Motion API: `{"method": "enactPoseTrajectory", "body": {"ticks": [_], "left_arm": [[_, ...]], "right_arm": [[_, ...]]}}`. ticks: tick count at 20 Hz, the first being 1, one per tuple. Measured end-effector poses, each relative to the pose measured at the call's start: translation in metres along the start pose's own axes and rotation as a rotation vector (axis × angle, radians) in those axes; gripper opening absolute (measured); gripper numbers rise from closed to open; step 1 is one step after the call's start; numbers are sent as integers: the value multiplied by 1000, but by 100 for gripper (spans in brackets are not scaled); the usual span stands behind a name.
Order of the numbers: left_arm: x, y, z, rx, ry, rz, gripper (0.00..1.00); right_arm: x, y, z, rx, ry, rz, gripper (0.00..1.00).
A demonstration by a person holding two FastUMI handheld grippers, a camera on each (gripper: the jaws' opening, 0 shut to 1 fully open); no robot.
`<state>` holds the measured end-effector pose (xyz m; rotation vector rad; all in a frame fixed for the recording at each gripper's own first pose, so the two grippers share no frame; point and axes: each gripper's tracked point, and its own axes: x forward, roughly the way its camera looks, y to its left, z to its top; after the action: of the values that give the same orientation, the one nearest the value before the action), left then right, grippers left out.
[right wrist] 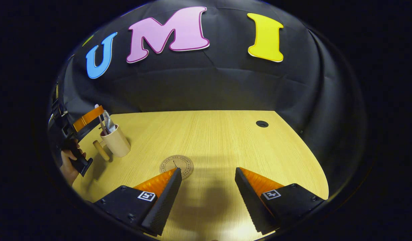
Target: Put the toothbrush and toothpaste on the desktop into the cup, then pick up the cup and place it on the coaster on the desktop.
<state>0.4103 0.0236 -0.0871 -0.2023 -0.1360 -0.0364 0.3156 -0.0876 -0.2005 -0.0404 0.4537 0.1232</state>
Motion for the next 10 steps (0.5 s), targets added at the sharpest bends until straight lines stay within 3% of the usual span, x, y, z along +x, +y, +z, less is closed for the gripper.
{"method": "enactPoseTrajectory", "body": {"ticks": [1, 2, 4, 5, 10], "left_arm": [[-3, 0, -3, 9, 16, 3, 55], [-6, 0, -5, 21, 36, 7, 54], [-14, -3, -7, 60, 79, 8, 100], [-20, -5, -7, 73, 102, 2, 96], [-32, -6, -10, 121, 229, 33, 97]], "right_arm": [[0, 1, -2, 4, 8, 5, 98], [-1, 2, -2, 10, 10, 7, 98], [-1, 1, 0, 15, 1, 4, 98], [-2, 1, 1, 21, -3, 3, 98], [-4, -3, 2, 74, 5, 2, 98]]}}
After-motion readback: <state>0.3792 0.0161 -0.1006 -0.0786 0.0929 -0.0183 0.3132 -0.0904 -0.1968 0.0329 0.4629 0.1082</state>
